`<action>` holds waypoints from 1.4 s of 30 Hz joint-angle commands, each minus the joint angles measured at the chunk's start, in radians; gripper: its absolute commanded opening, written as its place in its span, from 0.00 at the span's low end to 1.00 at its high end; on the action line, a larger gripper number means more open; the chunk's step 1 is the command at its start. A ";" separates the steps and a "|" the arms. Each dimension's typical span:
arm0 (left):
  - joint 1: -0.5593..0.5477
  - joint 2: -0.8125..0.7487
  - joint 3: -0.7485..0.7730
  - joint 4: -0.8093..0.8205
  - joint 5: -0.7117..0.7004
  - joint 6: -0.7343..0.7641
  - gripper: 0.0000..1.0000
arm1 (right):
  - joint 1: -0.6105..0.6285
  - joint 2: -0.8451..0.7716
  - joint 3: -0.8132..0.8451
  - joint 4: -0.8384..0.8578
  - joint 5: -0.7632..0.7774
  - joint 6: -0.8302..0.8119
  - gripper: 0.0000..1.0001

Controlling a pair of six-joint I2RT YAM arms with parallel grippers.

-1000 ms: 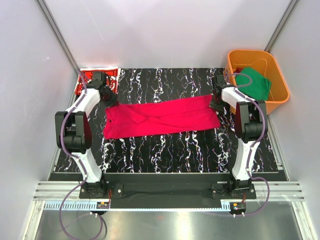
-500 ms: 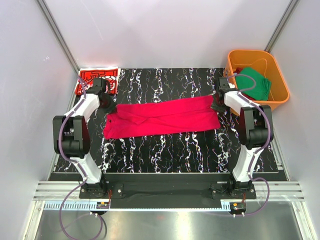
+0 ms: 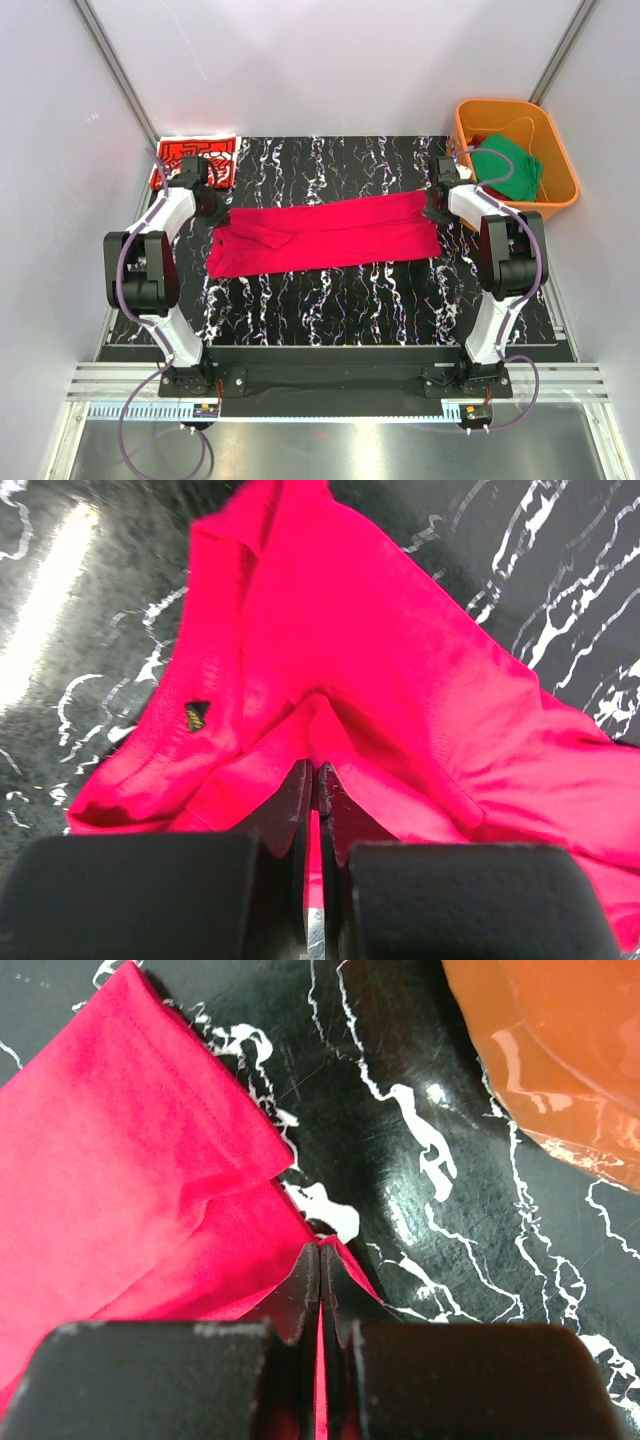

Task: Fold and stack the t-shirts
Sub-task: Fold the tshirt

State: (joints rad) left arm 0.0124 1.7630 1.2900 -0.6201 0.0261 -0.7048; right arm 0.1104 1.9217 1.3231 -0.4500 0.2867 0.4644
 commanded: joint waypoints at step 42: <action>0.015 -0.045 -0.024 0.085 0.070 0.037 0.52 | 0.517 0.069 0.142 0.429 -0.642 0.417 0.49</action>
State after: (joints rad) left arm 0.0254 1.7550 1.2552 -0.5720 0.0620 -0.6861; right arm 0.5869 1.8927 1.4494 -0.2035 -0.2222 0.7021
